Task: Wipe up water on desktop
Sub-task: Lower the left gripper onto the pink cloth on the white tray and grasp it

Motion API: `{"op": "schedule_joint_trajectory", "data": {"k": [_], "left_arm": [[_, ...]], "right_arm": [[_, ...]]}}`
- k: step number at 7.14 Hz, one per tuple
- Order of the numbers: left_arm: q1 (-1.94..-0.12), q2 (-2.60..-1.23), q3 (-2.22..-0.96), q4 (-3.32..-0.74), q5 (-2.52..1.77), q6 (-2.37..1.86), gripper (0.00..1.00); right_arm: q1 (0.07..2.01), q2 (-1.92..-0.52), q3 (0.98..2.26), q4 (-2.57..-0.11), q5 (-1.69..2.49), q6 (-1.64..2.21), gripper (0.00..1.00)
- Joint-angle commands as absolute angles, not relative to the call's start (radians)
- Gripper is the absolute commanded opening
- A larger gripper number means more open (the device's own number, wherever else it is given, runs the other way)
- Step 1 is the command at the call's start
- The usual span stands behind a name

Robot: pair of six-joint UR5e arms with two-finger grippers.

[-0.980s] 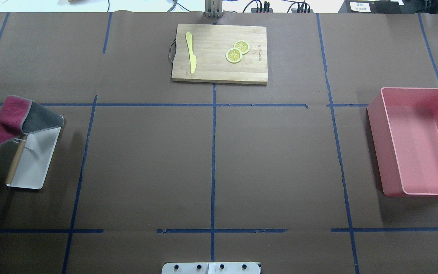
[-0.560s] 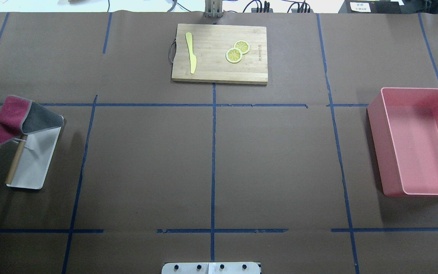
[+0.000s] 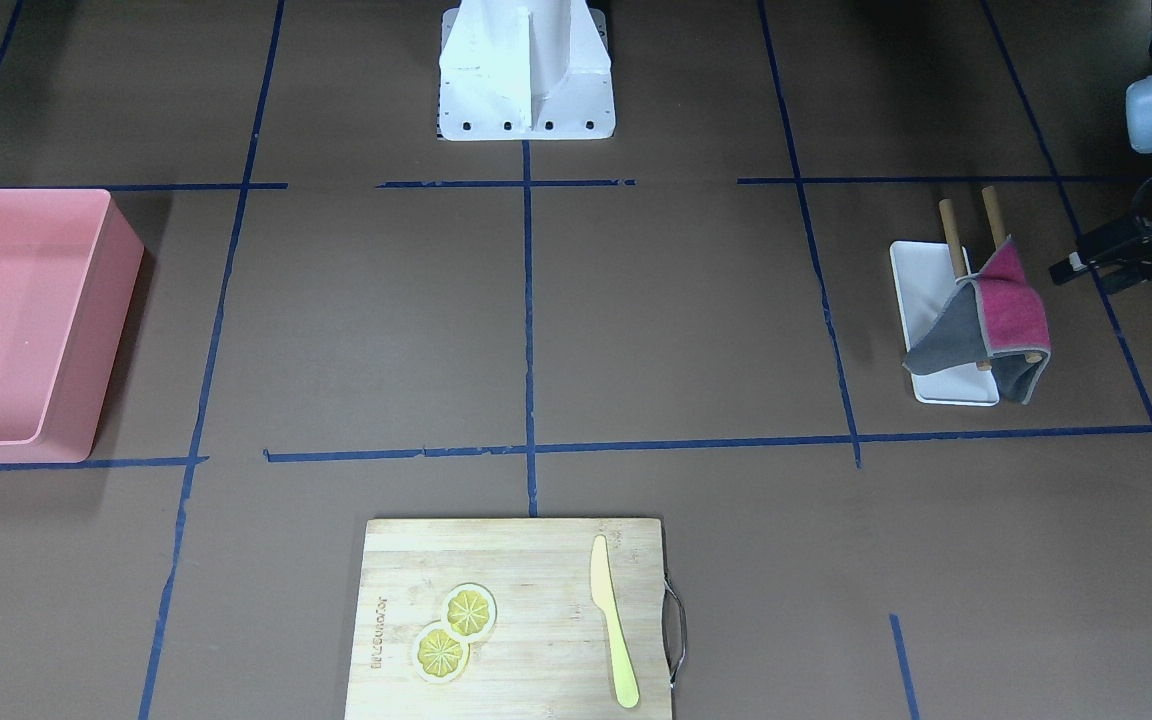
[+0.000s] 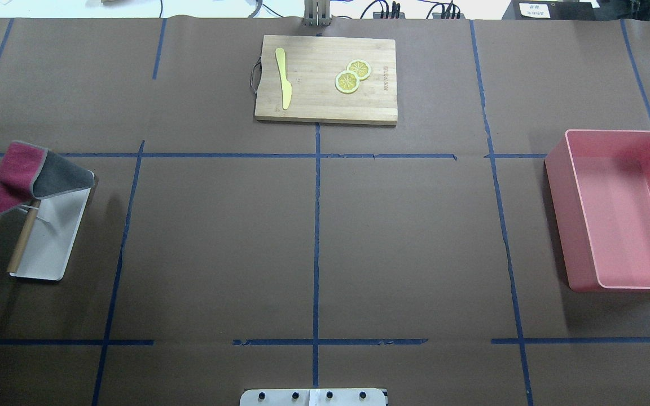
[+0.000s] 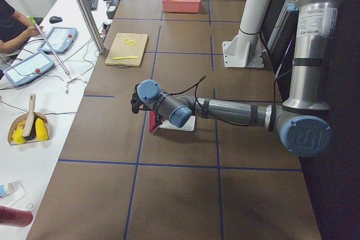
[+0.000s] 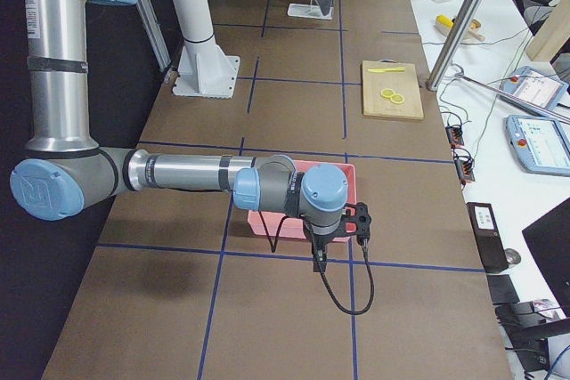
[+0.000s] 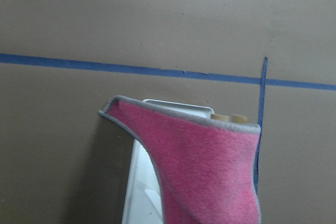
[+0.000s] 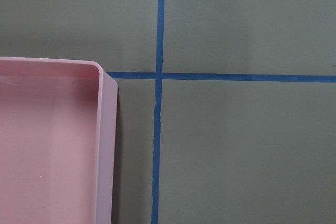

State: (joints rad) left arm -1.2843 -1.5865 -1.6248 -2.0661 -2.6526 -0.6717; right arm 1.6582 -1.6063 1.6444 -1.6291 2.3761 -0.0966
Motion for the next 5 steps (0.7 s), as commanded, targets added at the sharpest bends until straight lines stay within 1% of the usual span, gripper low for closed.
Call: {"op": "schedule_joint_trajectory", "data": {"k": [1, 3, 5], "left_arm": [[-1.261, -1.601, -1.614, -2.083, -2.652, -0.686, 0.99], [-1.255, -1.664, -1.541, -2.083, -2.652, -0.684, 0.98], [-1.253, -1.671, -1.525, -2.085, -2.655, -0.686, 0.93]], "right_arm": [[1.658, -1.606, 1.644, -1.629, 2.375, -0.097, 1.0], [1.657, -1.605, 1.644, -1.629, 2.375, -0.097, 1.0], [1.658, -1.605, 1.644, -1.629, 2.375, -0.097, 1.0]]}}
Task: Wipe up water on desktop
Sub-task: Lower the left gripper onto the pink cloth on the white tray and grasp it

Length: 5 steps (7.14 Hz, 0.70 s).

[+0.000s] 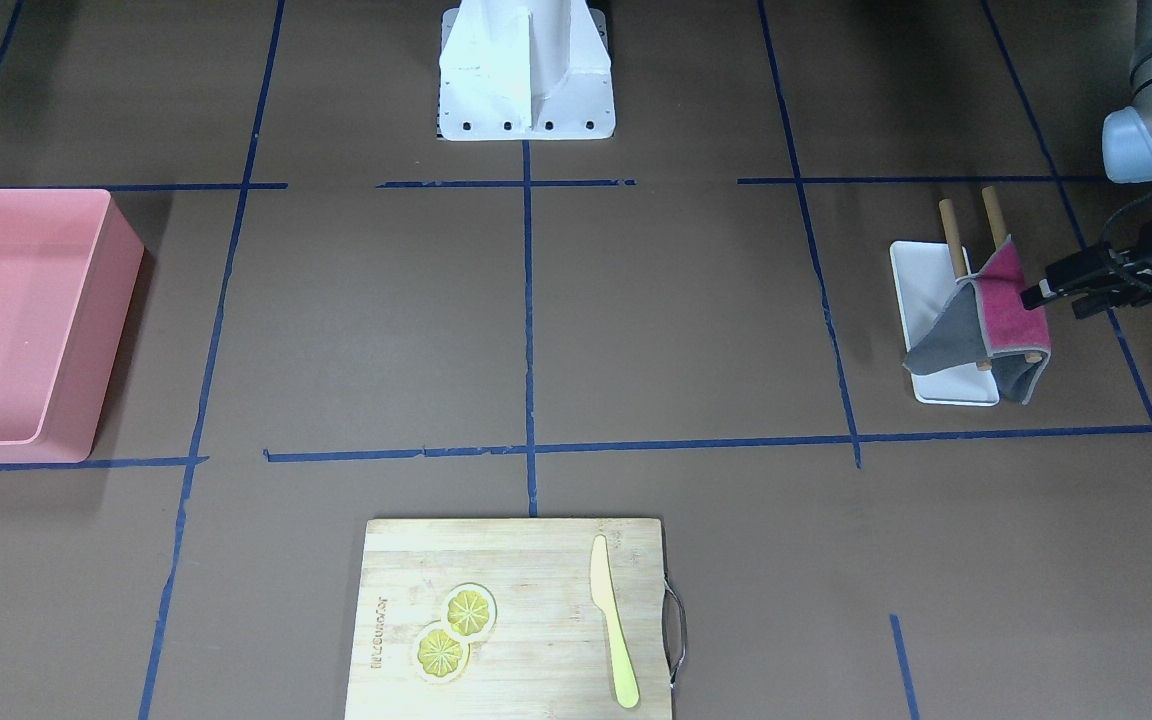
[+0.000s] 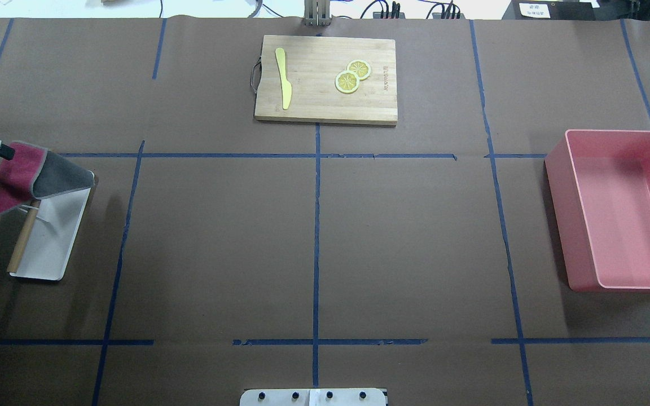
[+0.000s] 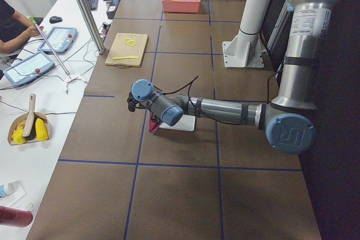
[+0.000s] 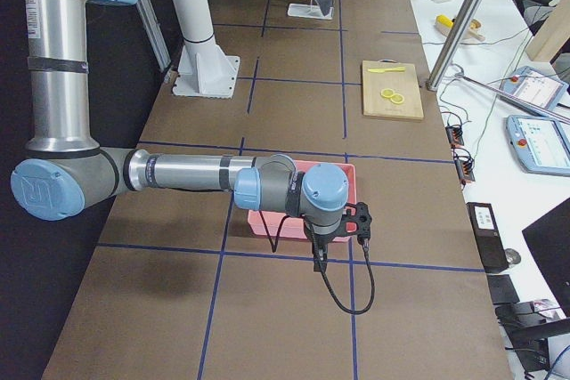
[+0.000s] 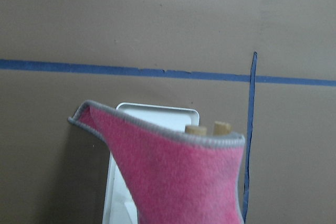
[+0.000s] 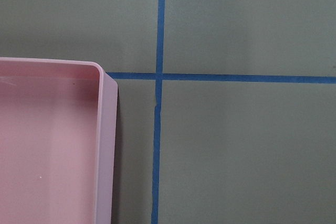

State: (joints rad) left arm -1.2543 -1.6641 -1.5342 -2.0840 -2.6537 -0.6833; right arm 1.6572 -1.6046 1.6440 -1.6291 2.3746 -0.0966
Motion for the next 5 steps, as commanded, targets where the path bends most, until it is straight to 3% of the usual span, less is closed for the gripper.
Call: {"op": "schedule_joint_trajectory", "data": {"k": [1, 5], "left_arm": [[-1.253, -1.671, -1.526, -2.085, -2.655, -0.686, 0.88], [-1.253, -1.671, -1.52, -2.083, -2.654, -0.686, 0.71]], "right_arm": [[1.658, -1.603, 1.643, -1.629, 2.373, -0.097, 1.0], [1.658, -1.609, 1.644, -1.628, 2.376, -0.097, 1.0]]}}
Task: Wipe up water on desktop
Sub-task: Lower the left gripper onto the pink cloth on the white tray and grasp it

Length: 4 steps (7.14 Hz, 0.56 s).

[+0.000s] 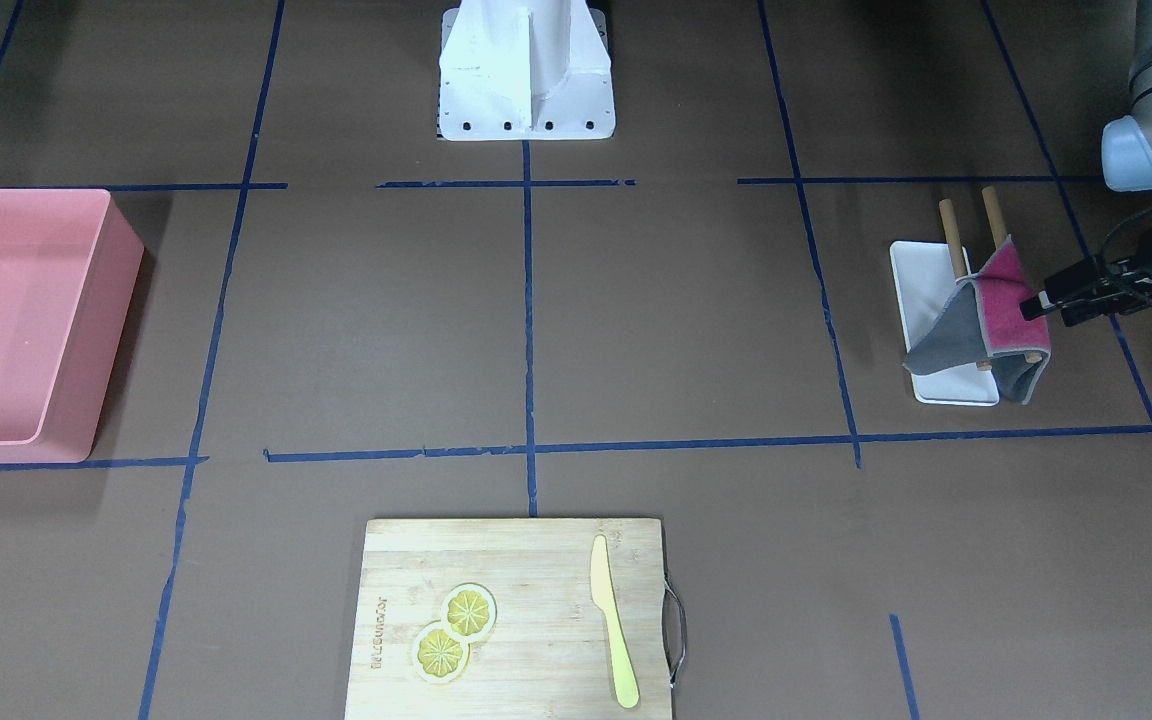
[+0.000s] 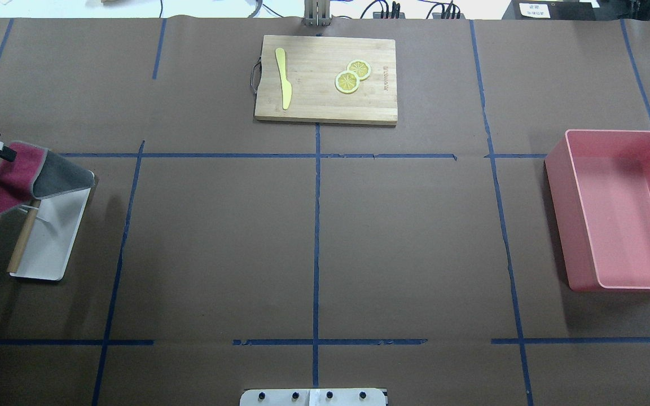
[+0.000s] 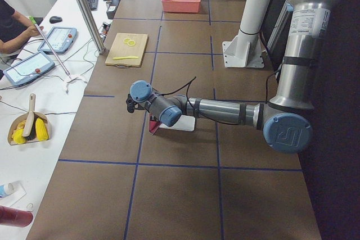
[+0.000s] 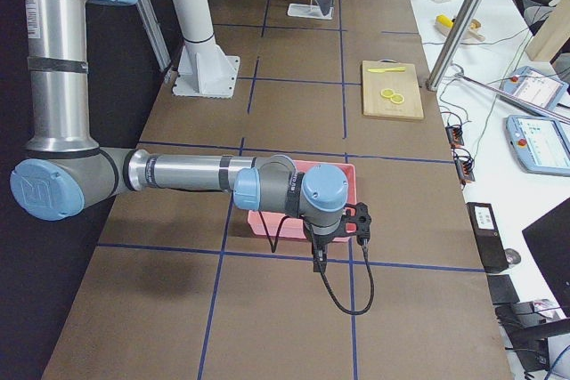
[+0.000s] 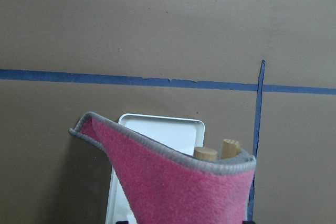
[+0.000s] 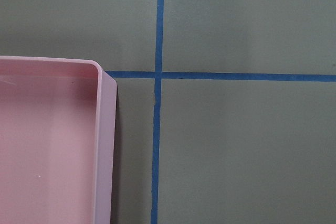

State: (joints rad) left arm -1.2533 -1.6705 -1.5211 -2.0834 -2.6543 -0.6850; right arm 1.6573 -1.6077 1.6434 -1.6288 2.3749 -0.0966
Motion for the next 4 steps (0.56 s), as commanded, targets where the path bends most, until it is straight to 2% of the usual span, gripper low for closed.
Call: {"op": "schedule_joint_trajectory", "data": {"k": [1, 3, 4], "left_arm": [[-1.25, -1.671, -1.52, -2.083, -2.654, -0.684, 0.69], [-1.235, -1.671, -1.52, -2.083, -2.654, -0.684, 0.67], [-1.235, -1.671, -1.52, -2.083, -2.654, -0.686, 0.57]], "right_arm": [[1.658, -1.608, 1.644, -1.628, 2.376, -0.097, 1.0], [1.658, -1.608, 1.644, -1.628, 2.376, -0.097, 1.0], [1.658, -1.608, 1.643, -1.628, 2.376, -0.097, 1.0]]}}
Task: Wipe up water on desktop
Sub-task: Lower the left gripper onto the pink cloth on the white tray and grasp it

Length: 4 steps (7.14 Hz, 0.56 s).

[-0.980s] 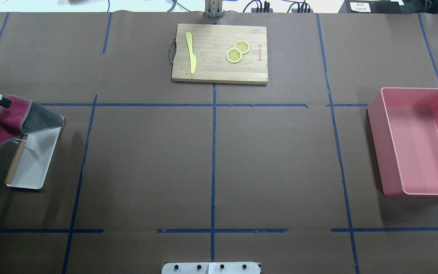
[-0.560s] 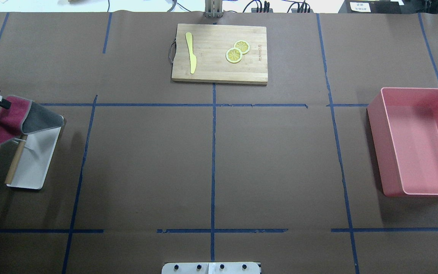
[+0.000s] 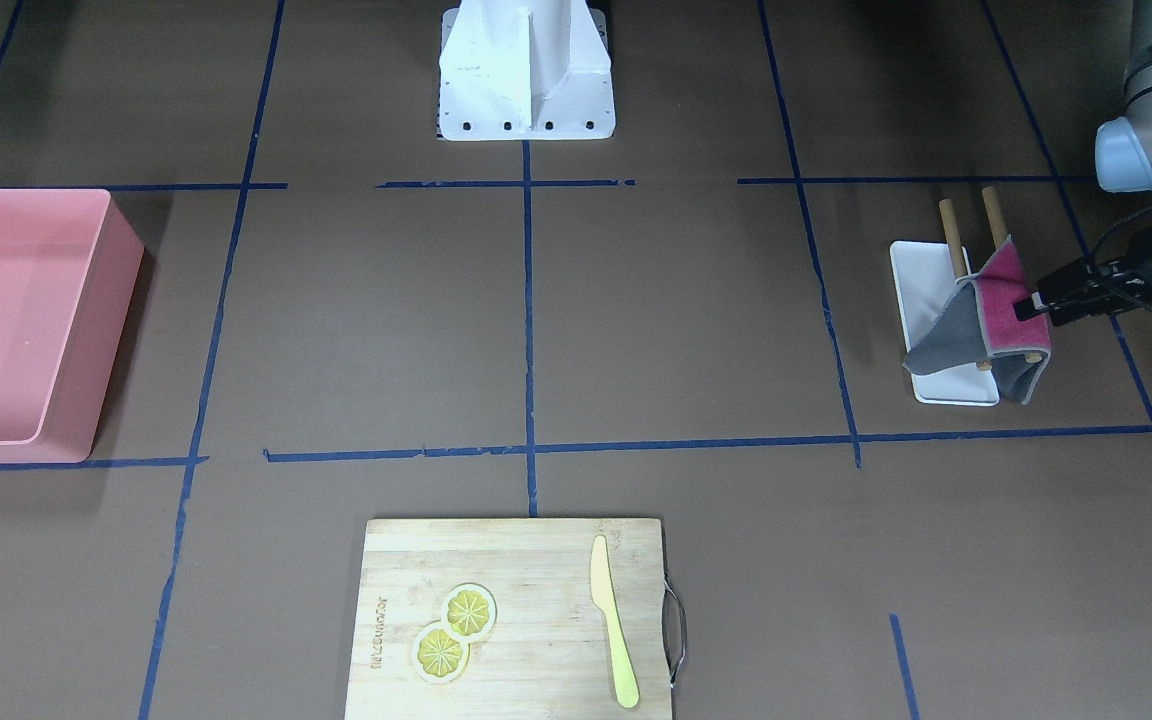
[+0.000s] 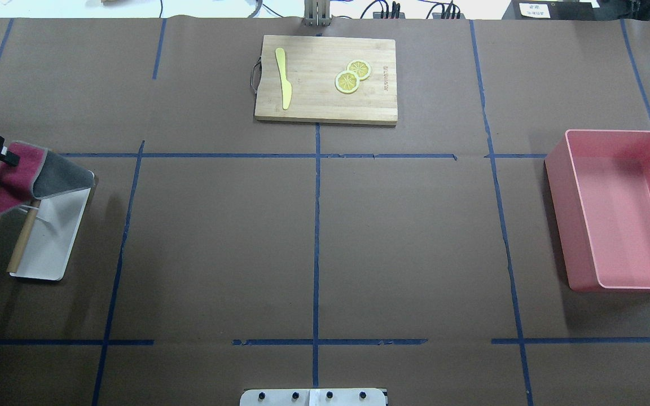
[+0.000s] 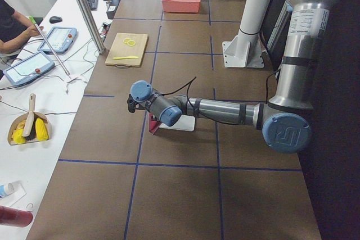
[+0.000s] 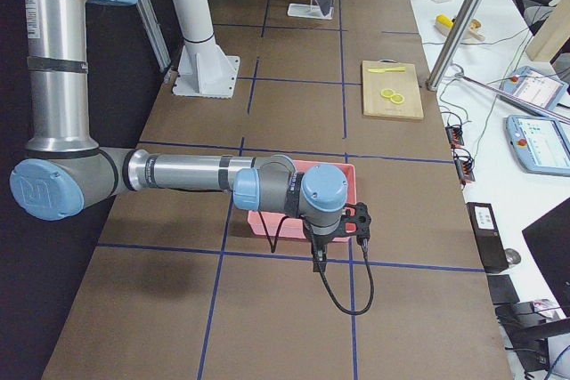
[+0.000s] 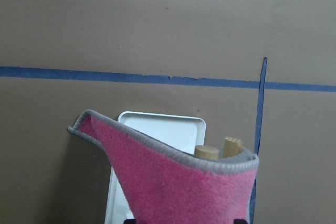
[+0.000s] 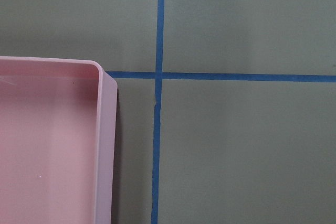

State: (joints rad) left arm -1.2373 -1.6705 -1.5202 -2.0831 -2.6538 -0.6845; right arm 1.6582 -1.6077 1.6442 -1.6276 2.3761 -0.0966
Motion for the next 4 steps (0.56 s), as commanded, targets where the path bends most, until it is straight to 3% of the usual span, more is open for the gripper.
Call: {"op": "schedule_joint_trajectory", "data": {"k": [1, 4], "left_arm": [[-1.236, -1.669, -1.522, -2.083, -2.66, -0.687, 0.46], [-1.236, -1.661, -1.526, -2.083, -2.663, -0.687, 0.37]], "right_arm": [[1.658, -1.606, 1.644, -1.628, 2.376, -0.097, 1.0], [1.657, -1.605, 1.644, -1.628, 2.376, -0.097, 1.0]]}}
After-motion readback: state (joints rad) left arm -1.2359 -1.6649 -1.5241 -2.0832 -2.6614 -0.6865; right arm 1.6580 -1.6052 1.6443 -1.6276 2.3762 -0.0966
